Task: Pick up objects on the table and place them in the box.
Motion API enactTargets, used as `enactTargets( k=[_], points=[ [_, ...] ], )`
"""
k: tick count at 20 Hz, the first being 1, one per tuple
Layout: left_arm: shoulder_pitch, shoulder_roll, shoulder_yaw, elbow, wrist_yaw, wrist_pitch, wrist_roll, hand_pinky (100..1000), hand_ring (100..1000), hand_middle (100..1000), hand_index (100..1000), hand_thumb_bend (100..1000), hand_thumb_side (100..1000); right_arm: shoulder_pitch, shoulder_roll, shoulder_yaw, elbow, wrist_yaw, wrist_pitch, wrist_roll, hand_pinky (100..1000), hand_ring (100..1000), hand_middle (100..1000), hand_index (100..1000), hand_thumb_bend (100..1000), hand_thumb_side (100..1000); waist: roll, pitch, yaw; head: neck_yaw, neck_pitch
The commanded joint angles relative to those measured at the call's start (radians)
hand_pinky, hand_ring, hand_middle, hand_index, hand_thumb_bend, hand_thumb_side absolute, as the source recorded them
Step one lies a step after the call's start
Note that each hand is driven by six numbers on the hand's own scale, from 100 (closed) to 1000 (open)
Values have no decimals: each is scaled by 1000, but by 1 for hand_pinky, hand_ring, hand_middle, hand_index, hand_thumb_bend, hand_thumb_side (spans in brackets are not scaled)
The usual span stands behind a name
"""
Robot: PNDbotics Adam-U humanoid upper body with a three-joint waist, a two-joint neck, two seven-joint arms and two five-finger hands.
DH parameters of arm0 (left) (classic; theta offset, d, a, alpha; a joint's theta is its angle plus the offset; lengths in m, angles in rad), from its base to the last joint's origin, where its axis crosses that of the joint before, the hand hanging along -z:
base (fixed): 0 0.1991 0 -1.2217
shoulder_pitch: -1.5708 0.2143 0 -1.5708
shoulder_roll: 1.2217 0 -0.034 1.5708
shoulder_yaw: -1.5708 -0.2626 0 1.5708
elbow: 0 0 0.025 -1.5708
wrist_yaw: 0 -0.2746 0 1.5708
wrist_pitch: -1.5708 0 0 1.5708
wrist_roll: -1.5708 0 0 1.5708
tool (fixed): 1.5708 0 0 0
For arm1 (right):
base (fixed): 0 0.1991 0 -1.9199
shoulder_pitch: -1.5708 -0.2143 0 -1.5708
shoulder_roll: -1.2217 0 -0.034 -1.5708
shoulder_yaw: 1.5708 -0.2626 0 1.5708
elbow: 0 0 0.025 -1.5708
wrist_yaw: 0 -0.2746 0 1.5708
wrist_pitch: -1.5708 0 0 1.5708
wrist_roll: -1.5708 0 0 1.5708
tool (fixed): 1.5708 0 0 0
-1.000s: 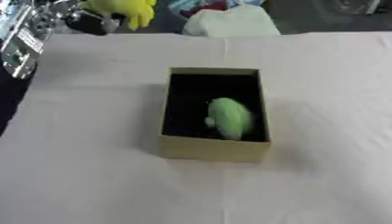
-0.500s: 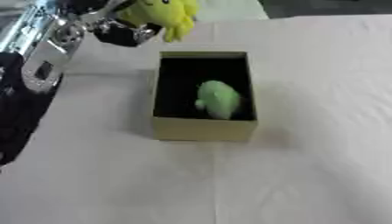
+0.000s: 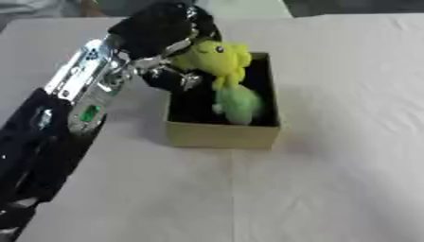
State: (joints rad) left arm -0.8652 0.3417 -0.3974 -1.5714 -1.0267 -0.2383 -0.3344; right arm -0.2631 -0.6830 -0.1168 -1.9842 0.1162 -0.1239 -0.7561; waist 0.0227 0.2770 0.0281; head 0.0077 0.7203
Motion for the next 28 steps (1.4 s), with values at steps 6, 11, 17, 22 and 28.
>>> enactTargets(
  k=[6,11,17,22,28],
  points=[
    [-1,-34,-13,47,-64,-13,3,644,600,542,721,388,275,-1,-12,-6,-16,-6,9,0,748,701,664,764,187,975,-6,-10,-3,2,-14],
    [4,-39,-8,73,-96,-2,11,813,806,804,920,582,371,1,-13,-7,-16,-5,11,0,747,701,664,763,191,974,-5,-7,-7,0,-18],
    [8,-36,-7,80,-170,-1,-60,947,970,955,1000,739,394,2,-14,-8,-16,-3,10,-2,747,700,664,763,192,975,-4,-6,-13,-1,-20],
    [7,-32,21,21,-200,46,-30,978,996,961,1000,764,461,3,-16,-8,-16,-3,10,-4,746,700,664,763,192,976,-4,-10,-14,1,-20],
    [14,-5,70,-103,-104,116,79,932,935,874,969,662,566,5,-20,-11,-16,-2,8,-7,746,700,666,763,190,977,-6,-19,-10,-2,-22]
  ],
)
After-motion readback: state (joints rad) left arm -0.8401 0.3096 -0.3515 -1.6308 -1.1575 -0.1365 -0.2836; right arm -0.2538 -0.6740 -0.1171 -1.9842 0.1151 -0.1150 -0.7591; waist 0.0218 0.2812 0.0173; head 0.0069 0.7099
